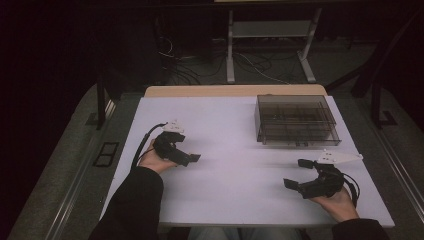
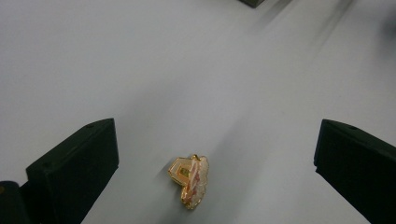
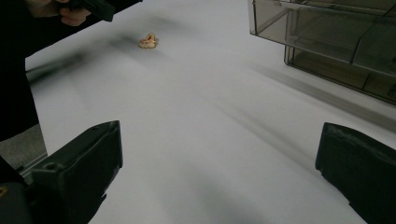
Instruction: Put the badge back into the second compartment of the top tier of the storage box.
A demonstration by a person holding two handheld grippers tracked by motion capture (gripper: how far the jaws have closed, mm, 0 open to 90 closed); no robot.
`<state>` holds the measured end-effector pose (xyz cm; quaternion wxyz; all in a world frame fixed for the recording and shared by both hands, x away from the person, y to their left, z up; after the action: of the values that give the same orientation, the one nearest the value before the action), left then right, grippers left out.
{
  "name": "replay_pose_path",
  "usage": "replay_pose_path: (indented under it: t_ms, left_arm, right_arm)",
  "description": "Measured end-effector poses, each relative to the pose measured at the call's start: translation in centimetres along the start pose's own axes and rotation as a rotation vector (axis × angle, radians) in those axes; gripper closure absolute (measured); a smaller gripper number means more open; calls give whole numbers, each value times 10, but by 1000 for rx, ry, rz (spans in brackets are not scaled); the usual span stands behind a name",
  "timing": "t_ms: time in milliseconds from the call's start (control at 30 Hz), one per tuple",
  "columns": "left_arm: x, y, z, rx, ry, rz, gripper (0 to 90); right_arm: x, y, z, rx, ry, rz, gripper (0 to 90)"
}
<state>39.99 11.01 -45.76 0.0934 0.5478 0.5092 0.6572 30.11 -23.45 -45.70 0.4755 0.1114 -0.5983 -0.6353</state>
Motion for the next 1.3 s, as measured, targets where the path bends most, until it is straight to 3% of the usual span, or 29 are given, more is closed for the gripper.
replay_pose_path:
  t_ms: [367, 833, 967, 1200, 1300]
  left_arm:
    - [-9, -8, 11, 10, -1, 34, 0]
    - [-20, -19, 20, 61, -50, 66, 3]
    - [-21, -20, 21, 59, -58, 66, 90]
    - [-24, -26, 22, 92, -93, 94, 260]
    - [-25, -28, 24, 89, -94, 92, 292]
  right_arm:
    - [0, 0, 0, -2, 3, 3, 0]
    - [0, -1, 0, -5, 6, 4, 0]
    - [-1, -1, 0, -5, 7, 1, 0]
    - [0, -1, -1, -5, 3, 2, 0]
    - [0, -1, -1, -10, 1, 1, 0]
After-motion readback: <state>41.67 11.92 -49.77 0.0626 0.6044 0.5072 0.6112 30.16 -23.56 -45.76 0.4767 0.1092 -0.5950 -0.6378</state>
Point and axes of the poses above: each handheld gripper's, and its own axes: x roughly backward along the jaws, y roughly out of its top, z roughly to its left, the point moved 8 cm from there along -x, roughly forward along the jaws, and after that the axes turned 5 degrees about -z, right-handed, at the moved point
